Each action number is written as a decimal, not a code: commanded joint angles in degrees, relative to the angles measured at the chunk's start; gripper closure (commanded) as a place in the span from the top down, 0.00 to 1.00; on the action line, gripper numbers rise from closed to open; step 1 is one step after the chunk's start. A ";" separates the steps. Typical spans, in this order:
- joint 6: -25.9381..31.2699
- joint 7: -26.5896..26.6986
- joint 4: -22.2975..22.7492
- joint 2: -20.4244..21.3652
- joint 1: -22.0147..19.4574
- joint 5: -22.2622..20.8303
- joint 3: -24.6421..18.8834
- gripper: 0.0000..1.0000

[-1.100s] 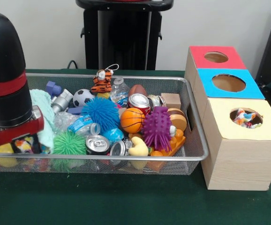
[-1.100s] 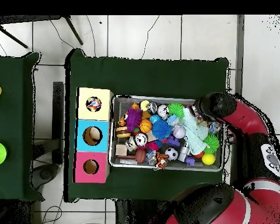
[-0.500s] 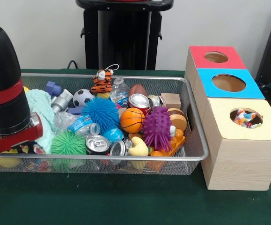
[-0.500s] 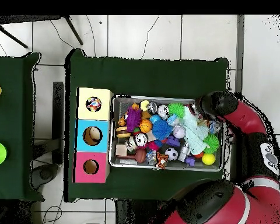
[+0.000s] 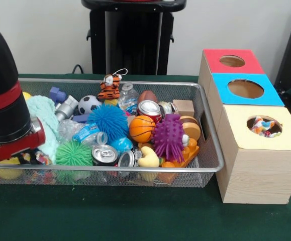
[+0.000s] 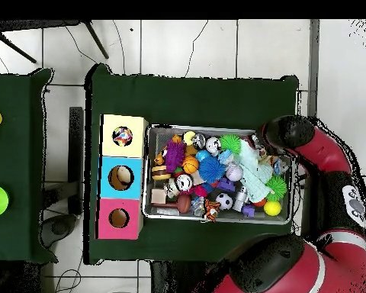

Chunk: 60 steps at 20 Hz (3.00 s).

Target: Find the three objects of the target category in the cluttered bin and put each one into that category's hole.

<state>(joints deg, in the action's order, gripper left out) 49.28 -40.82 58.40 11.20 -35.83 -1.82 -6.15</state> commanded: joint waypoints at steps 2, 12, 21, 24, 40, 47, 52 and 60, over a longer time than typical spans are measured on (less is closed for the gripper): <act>9.61 -13.54 3.92 5.76 2.87 1.52 0.98 0.00; 9.66 -12.13 9.26 12.38 4.26 1.96 2.50 0.00; 10.58 -17.32 13.23 16.32 6.84 4.99 4.28 0.00; 10.61 -18.09 14.07 17.04 7.90 5.53 4.93 0.00; 2.34 -25.48 22.68 19.56 14.20 16.03 5.39 0.00; -2.47 -30.97 24.14 18.96 18.22 20.70 5.52 0.00; -6.57 -34.65 24.85 18.66 20.77 23.78 4.29 0.00; -6.38 -44.79 22.80 17.51 27.27 26.31 6.92 0.00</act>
<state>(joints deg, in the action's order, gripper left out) 44.35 -64.83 76.61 30.42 -10.43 21.92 1.40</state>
